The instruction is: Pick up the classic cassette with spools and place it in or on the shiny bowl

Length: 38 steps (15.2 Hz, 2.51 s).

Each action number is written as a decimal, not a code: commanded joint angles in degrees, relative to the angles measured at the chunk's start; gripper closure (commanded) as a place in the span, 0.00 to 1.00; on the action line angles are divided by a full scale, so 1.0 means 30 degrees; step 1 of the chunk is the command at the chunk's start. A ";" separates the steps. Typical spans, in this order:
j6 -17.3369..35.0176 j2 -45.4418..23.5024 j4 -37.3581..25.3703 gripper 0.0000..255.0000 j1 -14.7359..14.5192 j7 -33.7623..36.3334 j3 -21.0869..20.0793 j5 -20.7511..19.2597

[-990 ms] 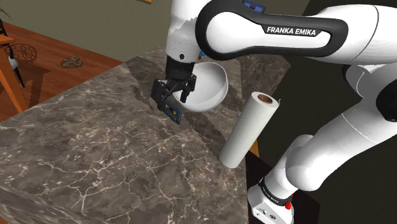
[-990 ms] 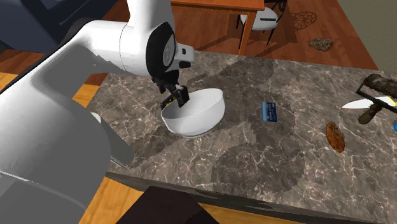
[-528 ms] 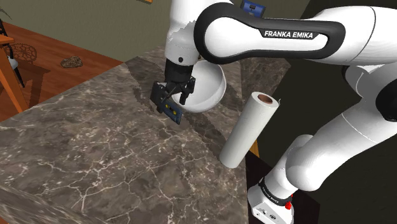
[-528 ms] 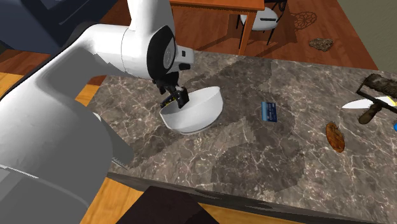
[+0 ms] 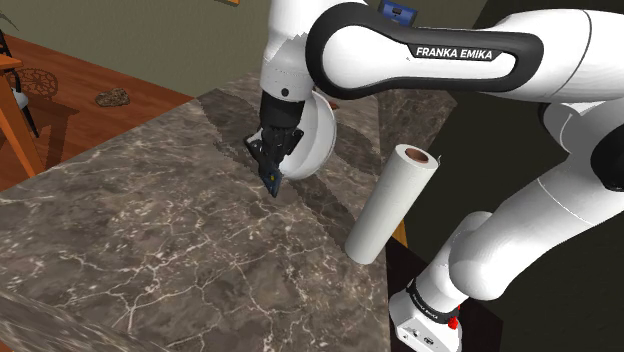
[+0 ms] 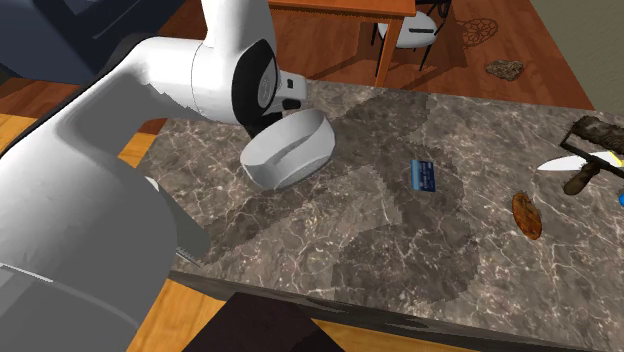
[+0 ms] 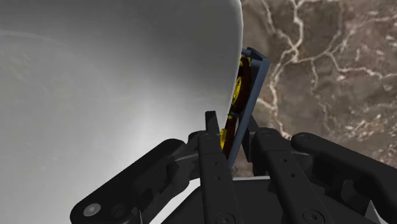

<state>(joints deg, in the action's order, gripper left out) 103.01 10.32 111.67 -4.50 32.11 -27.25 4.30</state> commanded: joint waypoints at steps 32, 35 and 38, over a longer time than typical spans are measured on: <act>-0.7506 -0.1955 -0.9123 1.00 -0.0027 0.0698 -0.0251 -0.0822; -0.7817 -0.1514 -0.9033 1.00 0.0197 0.0186 0.0065 -0.0638; -0.7728 0.0209 -0.7328 1.00 0.0820 -0.1520 0.1164 -0.0037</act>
<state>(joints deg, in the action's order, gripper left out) 80.20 9.28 88.46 -2.67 29.36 -24.89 3.63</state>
